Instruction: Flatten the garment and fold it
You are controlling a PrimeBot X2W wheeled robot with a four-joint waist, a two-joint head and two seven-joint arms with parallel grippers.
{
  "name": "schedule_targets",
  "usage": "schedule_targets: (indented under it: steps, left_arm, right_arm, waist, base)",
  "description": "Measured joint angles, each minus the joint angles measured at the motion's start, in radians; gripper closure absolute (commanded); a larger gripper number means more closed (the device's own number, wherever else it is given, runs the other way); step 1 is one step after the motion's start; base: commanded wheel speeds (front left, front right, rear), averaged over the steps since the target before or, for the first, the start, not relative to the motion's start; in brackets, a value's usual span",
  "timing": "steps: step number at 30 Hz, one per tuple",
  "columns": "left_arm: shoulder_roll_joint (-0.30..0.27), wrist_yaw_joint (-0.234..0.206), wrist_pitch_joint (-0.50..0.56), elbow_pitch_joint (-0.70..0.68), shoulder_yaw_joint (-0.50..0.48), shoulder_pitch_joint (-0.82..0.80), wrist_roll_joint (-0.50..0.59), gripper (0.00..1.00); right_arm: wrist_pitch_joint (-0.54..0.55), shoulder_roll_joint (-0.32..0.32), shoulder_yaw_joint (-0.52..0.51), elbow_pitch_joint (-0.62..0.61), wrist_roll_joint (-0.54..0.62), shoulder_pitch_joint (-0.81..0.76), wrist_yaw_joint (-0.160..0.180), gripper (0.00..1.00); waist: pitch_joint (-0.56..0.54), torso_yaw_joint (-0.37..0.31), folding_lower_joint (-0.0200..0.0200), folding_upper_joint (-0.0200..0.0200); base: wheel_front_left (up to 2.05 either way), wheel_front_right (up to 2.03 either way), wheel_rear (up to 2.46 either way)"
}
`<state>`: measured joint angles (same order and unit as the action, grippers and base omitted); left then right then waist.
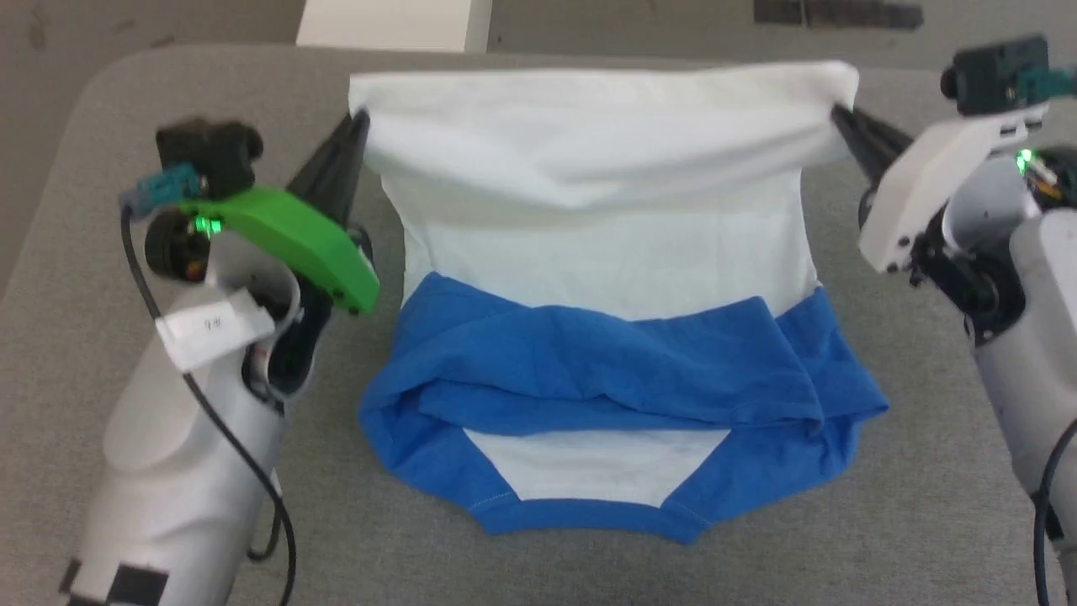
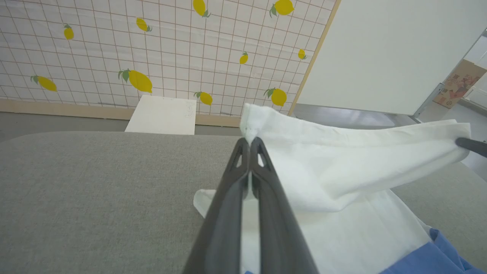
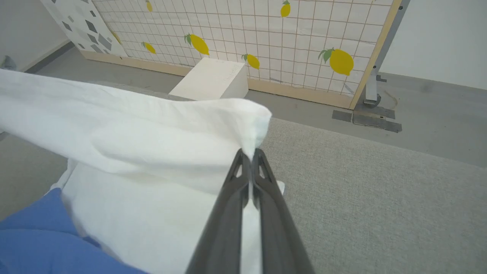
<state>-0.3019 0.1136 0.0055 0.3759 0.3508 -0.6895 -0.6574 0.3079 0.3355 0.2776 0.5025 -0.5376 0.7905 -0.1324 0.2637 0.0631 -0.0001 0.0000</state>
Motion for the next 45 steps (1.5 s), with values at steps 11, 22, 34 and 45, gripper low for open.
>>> schedule_targets:
  steps: [11, 22, 34, 45]
  left_arm:
    - [0.010, -0.074, -0.020, -0.160, -0.022, 0.291, -0.070, 1.00]
    - [0.023, -0.094, 0.002, -0.231, 0.000, 0.467, -0.124, 1.00]
    - [0.025, -0.119, 0.039, -0.212, 0.013, 0.584, -0.168, 1.00]
    - [0.036, -0.140, 0.087, -0.125, 0.029, 0.594, -0.190, 1.00]
  right_arm:
    - [0.035, 0.001, -0.130, -0.091, -0.029, -0.261, 0.000, 1.00]
    - [0.151, -0.029, -0.249, -0.230, -0.036, -0.514, 0.000, 1.00]
    - [0.257, -0.087, -0.273, -0.300, -0.002, -0.692, 0.000, 1.00]
    - [0.302, -0.099, -0.272, -0.270, 0.046, -0.715, 0.000, 1.00]
  waist:
    - [-0.144, 0.001, 0.0000, 0.0000]
    - [-0.204, 0.021, 0.0000, 0.0000]
    - [-0.216, 0.022, -0.0001, 0.0000]
    - [-0.208, 0.028, 0.0000, 0.0000]
  base:
    - [0.00, 0.00, 0.00]
    - [0.00, 0.00, 0.00]
    - [0.00, 0.00, 0.00]
    - [0.00, 0.00, 0.00]
